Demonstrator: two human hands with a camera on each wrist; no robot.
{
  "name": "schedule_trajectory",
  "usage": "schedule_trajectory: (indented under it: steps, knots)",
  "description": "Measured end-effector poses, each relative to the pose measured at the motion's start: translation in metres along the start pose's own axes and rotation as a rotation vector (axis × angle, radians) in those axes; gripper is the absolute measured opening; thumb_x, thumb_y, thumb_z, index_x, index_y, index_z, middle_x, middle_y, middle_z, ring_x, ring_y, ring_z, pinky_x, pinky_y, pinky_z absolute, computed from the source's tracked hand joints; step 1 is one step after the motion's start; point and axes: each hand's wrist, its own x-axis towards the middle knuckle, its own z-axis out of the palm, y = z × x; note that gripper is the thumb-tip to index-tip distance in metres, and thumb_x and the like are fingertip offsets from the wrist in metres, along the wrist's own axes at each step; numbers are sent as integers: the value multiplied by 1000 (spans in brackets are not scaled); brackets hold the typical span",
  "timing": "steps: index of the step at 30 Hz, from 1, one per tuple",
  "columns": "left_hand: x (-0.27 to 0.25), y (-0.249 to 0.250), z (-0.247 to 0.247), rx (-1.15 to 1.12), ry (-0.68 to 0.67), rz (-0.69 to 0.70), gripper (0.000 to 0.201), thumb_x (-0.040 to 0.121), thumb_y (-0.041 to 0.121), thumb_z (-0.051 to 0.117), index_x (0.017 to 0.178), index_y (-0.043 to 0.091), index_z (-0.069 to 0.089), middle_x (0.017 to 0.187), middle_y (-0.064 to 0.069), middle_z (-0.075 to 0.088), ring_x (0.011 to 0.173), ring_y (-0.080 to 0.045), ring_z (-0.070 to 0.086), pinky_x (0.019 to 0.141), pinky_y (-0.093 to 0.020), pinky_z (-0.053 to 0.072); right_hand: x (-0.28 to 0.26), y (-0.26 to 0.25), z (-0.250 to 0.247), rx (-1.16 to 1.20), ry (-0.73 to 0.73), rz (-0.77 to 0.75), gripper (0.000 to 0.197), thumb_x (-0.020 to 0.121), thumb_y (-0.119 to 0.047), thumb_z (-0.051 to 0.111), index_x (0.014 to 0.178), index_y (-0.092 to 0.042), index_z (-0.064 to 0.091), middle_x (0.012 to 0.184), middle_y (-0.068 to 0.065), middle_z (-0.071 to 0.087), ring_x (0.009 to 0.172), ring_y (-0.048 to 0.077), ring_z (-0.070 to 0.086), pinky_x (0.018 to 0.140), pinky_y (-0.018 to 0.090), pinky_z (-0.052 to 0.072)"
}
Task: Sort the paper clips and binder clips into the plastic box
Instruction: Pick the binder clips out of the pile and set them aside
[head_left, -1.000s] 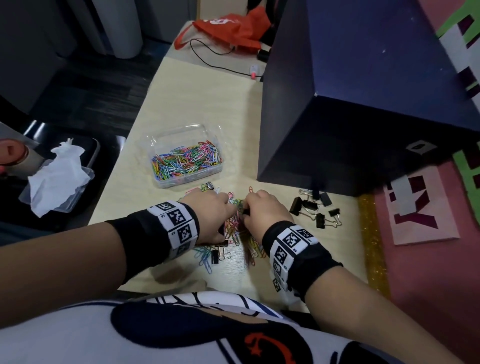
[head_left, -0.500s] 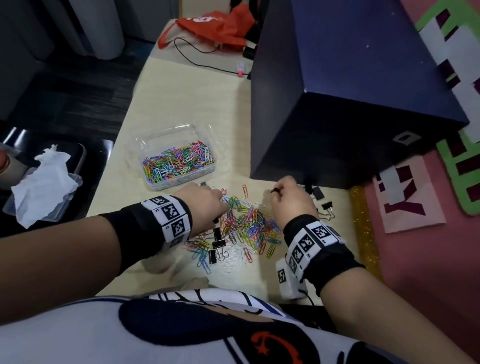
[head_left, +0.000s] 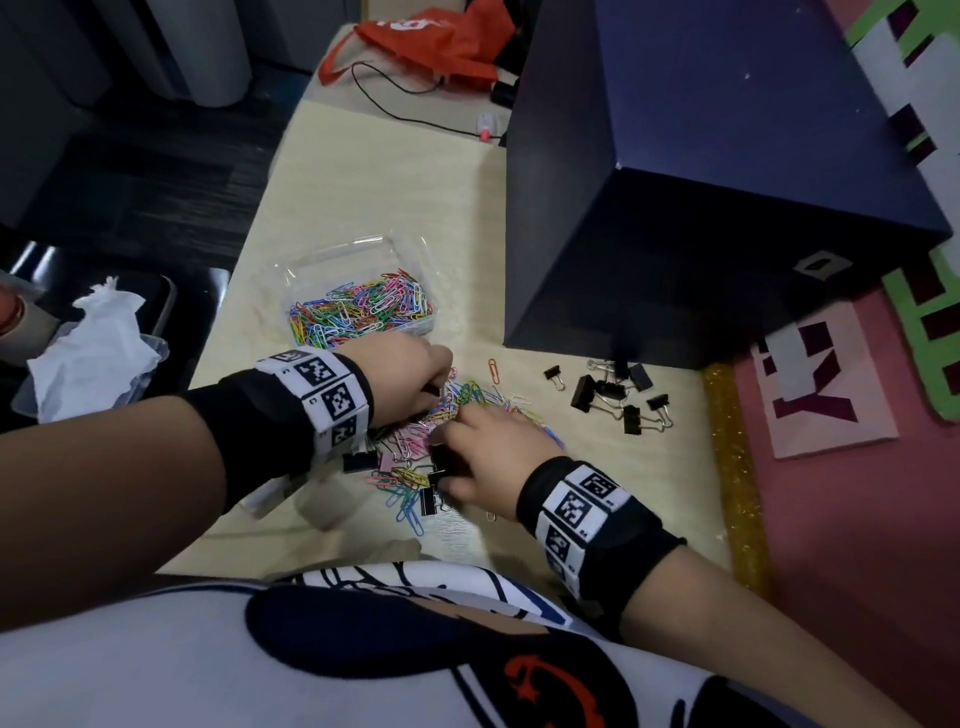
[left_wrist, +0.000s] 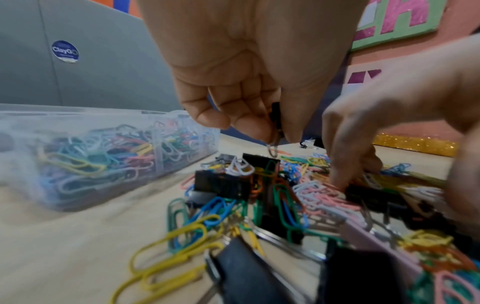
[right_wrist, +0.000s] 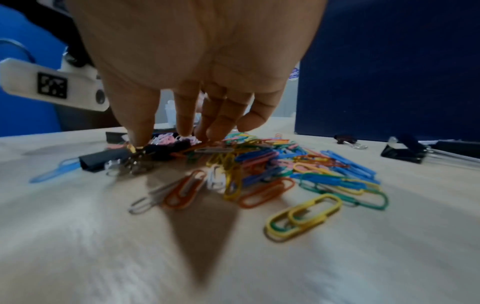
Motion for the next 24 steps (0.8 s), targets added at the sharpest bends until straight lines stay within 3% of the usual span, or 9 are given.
schedule_trajectory:
  steps: [5, 12, 16, 18, 24]
  knots:
    - [-2, -4, -2, 6, 52, 17, 32, 95, 30, 49, 126, 29, 54, 117, -5, 64, 108, -26, 60, 86, -33, 48, 2, -6, 2, -53, 3, -20, 52, 88, -45, 57, 135, -24, 46, 121, 6, 47, 119, 29, 44, 97, 41, 38]
    - [-4, -3, 1, 11, 45, 12, 19, 94, 25, 49, 109, 22, 60, 110, -4, 62, 102, -25, 58, 81, -31, 46, 2, -10, 2, 27, 44, -21, 44, 87, -32, 59, 125, -13, 47, 120, 10, 47, 116, 30, 46, 95, 40, 40]
    - [-5, -2, 1, -21, 62, -16, 16, 91, 21, 51, 106, 19, 58, 107, -5, 63, 99, -27, 58, 72, -27, 38, 2, -11, 5, 45, 21, -55, 36, 87, -14, 53, 122, -8, 49, 118, 14, 51, 113, 32, 48, 87, 38, 42]
    - [-5, -1, 1, -35, 69, -29, 15, 90, 19, 52, 104, 19, 57, 105, -4, 64, 98, -28, 59, 70, -27, 36, 2, -10, 6, 51, 11, -60, 38, 88, -12, 51, 125, -10, 49, 117, 14, 51, 113, 33, 49, 85, 39, 43]
    - [-5, -2, 3, -83, 114, -29, 11, 90, 18, 50, 99, 20, 56, 98, -7, 63, 88, -31, 59, 71, -34, 46, -2, -6, 12, 43, -20, -84, 41, 91, -21, 51, 132, -22, 51, 117, 10, 46, 113, 33, 48, 86, 42, 49]
